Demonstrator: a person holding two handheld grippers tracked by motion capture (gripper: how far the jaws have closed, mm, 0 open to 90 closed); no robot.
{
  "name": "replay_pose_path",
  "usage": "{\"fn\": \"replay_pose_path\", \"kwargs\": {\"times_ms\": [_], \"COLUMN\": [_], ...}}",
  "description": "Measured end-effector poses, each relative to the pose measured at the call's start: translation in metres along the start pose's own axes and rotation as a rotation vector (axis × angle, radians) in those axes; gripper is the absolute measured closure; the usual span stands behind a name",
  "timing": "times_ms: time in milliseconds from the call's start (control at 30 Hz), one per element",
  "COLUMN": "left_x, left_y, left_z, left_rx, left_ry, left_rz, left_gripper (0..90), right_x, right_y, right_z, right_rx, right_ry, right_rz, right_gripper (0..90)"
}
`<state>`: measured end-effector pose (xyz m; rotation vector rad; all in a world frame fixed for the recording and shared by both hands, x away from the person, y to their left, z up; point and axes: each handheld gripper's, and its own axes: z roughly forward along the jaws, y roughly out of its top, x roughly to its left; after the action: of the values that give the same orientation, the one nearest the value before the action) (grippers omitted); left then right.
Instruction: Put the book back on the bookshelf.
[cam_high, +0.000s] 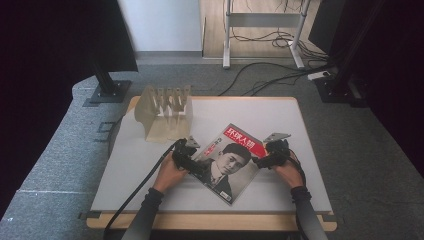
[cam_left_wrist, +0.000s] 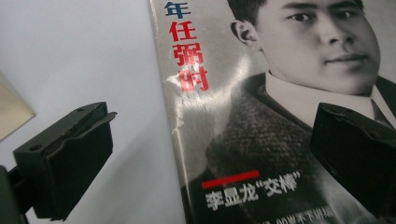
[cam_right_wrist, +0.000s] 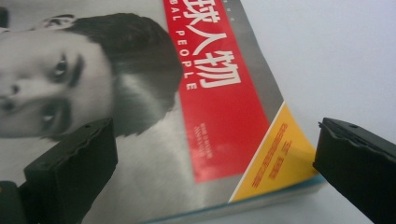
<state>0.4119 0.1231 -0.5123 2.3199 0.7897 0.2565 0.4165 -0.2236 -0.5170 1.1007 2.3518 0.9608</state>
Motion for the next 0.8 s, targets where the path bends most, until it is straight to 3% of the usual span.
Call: {"fn": "replay_pose_path", "kwargs": {"times_ms": [233, 367, 567, 800], "left_x": [-0.001, -0.004, -0.010, -0.018], "left_y": [-0.002, -0.003, -0.004, -0.005], "left_z": [0.010, 0.014, 0.015, 0.014], "left_rx": [-0.001, 0.002, -0.006, -0.002], "left_ry": [-0.022, -0.050, -0.070, -0.062], "left_rz": [0.006, 0.010, 0.030, 0.027], "left_gripper": [0.0, 0.0, 0.0, 0.0], "right_x": [-0.009, -0.013, -0.014, -0.010], "right_y": [0.007, 0.008, 0.006, 0.000], "right_z": [0.014, 0.025, 0.027, 0.024], "right_rx": [0.017, 0.033, 0.015, -0.005], "right_ry": [-0.003, 0.037, 0.082, 0.087], "right_rz": [-0.008, 0.014, 0.039, 0.040], "right_gripper": [0.0, 0.0, 0.5, 0.4]}}
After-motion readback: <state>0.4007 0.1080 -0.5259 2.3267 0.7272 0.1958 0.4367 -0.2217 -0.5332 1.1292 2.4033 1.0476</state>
